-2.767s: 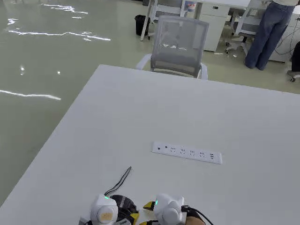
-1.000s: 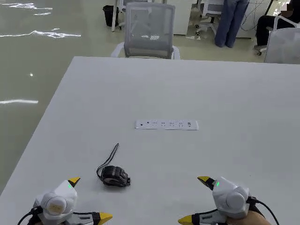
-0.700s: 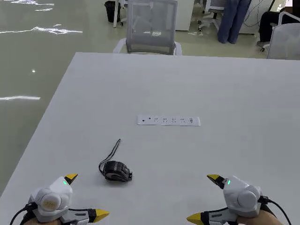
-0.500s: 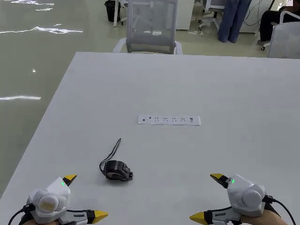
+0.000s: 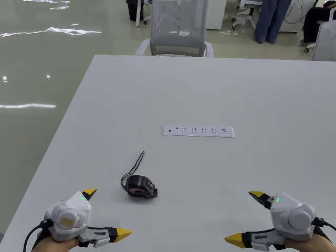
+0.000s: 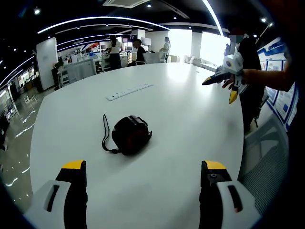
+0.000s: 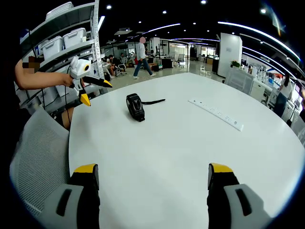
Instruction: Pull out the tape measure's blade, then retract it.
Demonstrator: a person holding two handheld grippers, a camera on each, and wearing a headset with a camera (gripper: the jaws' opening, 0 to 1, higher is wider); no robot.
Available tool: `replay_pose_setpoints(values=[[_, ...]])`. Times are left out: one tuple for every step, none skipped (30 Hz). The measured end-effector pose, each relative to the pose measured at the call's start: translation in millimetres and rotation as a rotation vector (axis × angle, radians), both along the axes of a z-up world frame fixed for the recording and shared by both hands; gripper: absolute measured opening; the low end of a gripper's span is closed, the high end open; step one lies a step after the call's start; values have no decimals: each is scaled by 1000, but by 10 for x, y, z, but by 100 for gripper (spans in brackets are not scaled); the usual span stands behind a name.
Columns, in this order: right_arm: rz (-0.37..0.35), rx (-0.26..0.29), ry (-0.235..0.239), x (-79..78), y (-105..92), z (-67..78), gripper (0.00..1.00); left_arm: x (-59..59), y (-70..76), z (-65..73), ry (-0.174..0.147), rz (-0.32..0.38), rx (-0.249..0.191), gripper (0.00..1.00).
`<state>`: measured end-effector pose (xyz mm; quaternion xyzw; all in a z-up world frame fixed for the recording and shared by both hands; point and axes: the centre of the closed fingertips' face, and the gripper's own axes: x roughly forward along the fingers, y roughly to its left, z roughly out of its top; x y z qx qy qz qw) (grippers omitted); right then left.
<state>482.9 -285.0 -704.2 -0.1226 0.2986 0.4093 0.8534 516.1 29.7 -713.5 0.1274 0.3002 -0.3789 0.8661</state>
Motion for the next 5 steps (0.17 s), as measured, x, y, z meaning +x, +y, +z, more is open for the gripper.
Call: replay_pose_setpoints(values=[[0, -3, 1, -3, -4, -1, 97, -4, 2, -3, 0, 0, 0, 99], [0, -5, 1, -2, -9, -5, 97, -3, 3, -3, -2, 0, 1, 99], [1, -6, 2, -1, -14, -8, 97, -4, 3, 0, -2, 0, 0, 99], [1, -5, 1, -3, -13, -3, 97, -4, 3, 1, -1, 1, 0, 99], [-2, -5, 1, -1, -16, 5, 97, -7, 3, -3, 0, 0, 0, 99]])
